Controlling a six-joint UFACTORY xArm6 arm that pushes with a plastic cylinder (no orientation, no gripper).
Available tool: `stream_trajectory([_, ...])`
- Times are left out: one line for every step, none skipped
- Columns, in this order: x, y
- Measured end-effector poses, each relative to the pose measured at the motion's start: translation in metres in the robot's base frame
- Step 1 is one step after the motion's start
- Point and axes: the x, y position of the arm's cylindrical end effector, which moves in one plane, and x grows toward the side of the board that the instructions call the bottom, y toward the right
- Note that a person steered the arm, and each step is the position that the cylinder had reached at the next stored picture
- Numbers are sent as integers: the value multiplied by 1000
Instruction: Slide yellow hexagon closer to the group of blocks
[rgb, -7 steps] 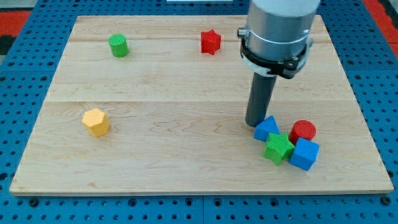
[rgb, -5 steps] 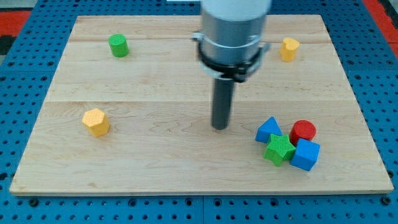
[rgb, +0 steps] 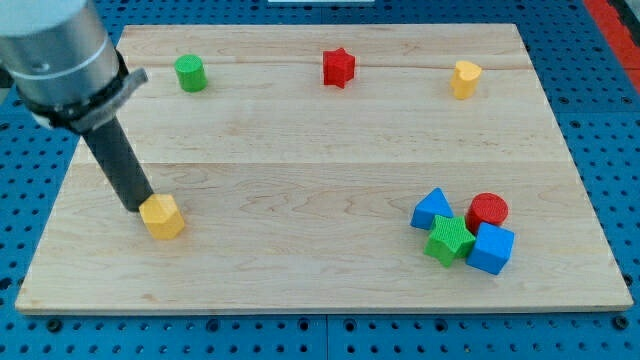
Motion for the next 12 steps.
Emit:
stream_trajectory([15,0])
stream_trajectory([20,5])
stream_trajectory([24,28])
stream_trajectory([34,60])
stream_trajectory([40,79])
stream_trajectory([38,80])
stream_trajectory([35,80])
stream_trajectory([28,85])
stream_trajectory([30,116])
stream_trajectory([31,148])
stream_trajectory([31,167])
stream_trajectory([31,173])
